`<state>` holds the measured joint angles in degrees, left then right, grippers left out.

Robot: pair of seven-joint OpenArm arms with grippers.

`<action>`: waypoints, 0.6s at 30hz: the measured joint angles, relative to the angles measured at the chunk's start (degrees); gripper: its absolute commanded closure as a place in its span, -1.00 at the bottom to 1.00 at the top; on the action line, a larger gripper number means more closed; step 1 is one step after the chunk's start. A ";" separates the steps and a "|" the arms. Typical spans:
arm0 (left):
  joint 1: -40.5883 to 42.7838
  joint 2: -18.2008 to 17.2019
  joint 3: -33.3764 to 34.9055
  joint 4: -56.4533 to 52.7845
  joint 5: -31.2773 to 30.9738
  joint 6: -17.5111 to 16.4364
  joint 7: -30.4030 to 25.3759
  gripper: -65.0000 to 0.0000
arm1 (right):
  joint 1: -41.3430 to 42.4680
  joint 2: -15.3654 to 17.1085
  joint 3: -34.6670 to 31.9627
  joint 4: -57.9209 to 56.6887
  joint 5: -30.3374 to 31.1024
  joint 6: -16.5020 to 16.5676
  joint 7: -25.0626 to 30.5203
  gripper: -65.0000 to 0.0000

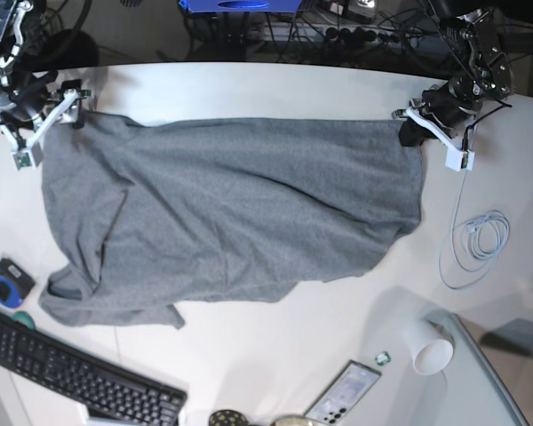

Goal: Layout the t-shirt on the table in an organized manner, then fold the t-shirt properly
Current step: 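Pull the shirt edge apart, both grippers moving away from each other, then drag the right gripper's corner of the shirt along the table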

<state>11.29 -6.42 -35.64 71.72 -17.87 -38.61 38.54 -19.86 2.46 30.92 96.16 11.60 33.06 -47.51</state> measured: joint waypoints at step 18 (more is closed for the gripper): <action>1.11 0.04 0.11 4.72 1.99 0.81 2.69 1.00 | 1.62 0.04 3.72 -8.72 -0.04 0.07 3.30 0.11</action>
<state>12.40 -6.37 -35.53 76.44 -15.88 -37.80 41.23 -18.24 2.50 34.63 87.44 11.55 33.12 -44.21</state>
